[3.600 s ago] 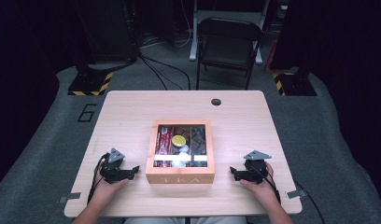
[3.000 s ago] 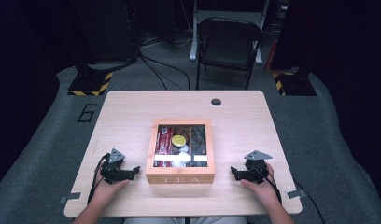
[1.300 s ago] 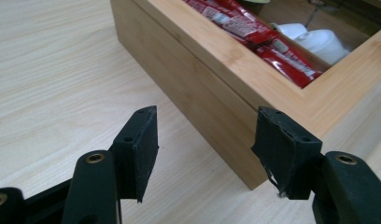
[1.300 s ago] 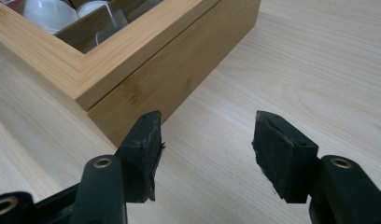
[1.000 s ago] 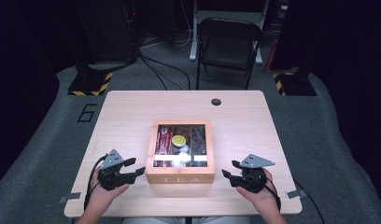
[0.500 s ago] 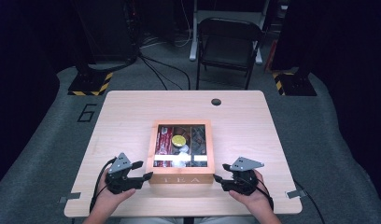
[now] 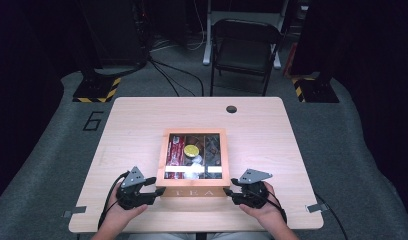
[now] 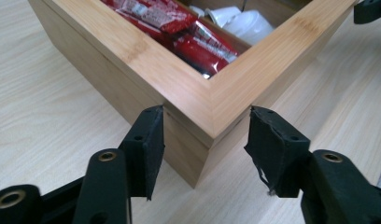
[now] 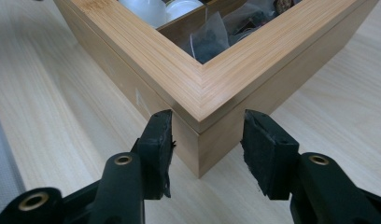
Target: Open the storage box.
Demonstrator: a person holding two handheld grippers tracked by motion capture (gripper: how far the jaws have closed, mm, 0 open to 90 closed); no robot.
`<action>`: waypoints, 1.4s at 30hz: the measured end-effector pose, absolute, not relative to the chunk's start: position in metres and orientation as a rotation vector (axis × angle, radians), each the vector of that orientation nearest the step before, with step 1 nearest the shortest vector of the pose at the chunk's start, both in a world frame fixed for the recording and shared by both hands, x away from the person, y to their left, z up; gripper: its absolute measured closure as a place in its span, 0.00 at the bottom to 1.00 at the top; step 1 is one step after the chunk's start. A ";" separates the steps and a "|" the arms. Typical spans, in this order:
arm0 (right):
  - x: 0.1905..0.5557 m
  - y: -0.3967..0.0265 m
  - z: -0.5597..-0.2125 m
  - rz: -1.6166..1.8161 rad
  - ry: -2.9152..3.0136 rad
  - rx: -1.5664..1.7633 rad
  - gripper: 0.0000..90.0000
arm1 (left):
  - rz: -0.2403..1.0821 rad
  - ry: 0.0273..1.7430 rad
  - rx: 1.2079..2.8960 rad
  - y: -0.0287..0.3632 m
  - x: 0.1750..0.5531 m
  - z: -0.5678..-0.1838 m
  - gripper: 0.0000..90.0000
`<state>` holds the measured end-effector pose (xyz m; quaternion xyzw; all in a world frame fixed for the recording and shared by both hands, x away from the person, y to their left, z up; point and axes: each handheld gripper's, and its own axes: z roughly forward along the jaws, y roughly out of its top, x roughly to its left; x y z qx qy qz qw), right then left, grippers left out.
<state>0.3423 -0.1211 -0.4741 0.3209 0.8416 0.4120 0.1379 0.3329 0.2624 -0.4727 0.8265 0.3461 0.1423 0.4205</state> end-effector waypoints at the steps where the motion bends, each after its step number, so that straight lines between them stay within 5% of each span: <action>1: 0.342 -0.121 -0.474 1.192 2.434 0.928 0.58 | 0.357 0.867 2.071 0.262 0.333 -0.473 0.53; 42: 0.341 -0.121 -0.462 1.276 2.389 0.924 0.64 | 0.386 0.887 2.007 0.260 0.330 -0.465 0.59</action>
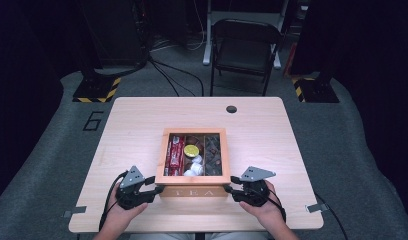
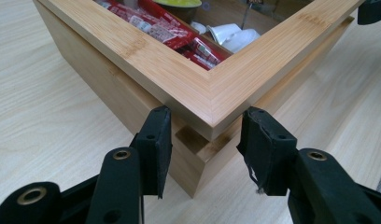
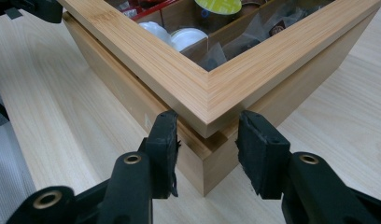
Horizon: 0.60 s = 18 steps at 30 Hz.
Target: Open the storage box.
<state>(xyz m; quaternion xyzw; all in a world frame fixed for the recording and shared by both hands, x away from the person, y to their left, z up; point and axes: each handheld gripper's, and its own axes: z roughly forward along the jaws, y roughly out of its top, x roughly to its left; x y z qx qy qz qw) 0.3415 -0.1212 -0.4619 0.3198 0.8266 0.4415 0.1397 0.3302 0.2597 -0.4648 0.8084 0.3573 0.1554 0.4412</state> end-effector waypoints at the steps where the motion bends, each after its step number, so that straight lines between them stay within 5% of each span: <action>1: 0.341 -0.121 -0.461 1.280 2.386 0.924 0.64 | 0.396 0.886 2.009 0.259 0.330 -0.464 0.59; 18: 0.344 -0.123 -0.453 1.307 2.369 0.920 0.58 | 0.394 0.885 2.000 0.259 0.334 -0.453 0.55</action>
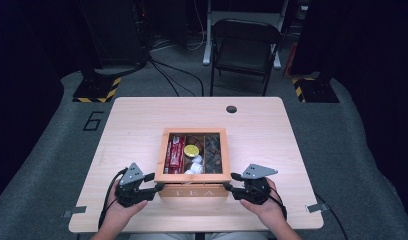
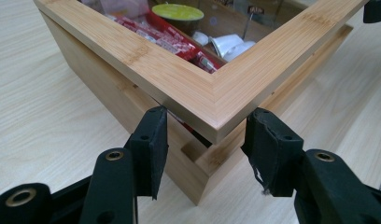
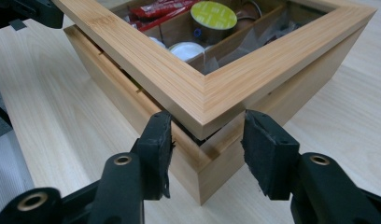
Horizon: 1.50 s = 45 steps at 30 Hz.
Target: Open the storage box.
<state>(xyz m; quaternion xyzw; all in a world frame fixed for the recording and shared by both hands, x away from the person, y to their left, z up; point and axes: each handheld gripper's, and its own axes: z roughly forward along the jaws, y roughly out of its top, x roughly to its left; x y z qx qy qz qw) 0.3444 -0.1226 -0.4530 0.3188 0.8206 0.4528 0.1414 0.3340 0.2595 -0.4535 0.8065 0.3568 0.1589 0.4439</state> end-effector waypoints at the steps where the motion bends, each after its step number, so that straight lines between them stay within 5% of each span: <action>1: 0.344 -0.123 -0.453 1.307 2.369 0.920 0.58 | 0.394 0.885 2.000 0.259 0.334 -0.453 0.55; 15: 0.354 -0.120 -0.426 1.317 2.349 0.923 0.51 | 0.403 0.922 1.972 0.258 0.341 -0.430 0.49; 45: 0.397 -0.116 -0.357 1.371 2.261 0.956 0.53 | 0.428 0.868 1.893 0.264 0.382 -0.356 0.51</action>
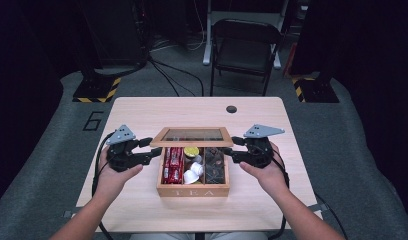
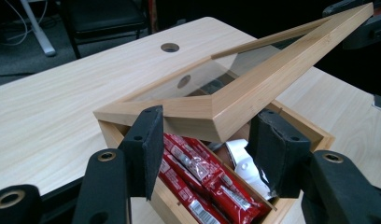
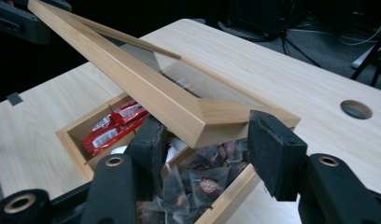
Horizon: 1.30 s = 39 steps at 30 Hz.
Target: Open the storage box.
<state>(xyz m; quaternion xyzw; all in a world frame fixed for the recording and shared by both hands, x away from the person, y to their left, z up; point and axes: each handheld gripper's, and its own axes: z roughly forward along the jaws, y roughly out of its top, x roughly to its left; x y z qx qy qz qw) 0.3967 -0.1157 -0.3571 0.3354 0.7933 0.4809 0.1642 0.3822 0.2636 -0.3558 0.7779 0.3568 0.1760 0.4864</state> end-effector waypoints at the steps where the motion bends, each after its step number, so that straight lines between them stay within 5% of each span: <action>1: 0.398 -0.114 -0.354 1.357 2.258 0.950 0.53 | 0.427 0.866 1.894 0.264 0.384 -0.353 0.51; 39: 0.457 -0.105 -0.326 1.379 2.158 1.027 0.53 | 0.463 0.885 1.828 0.262 0.439 -0.313 0.52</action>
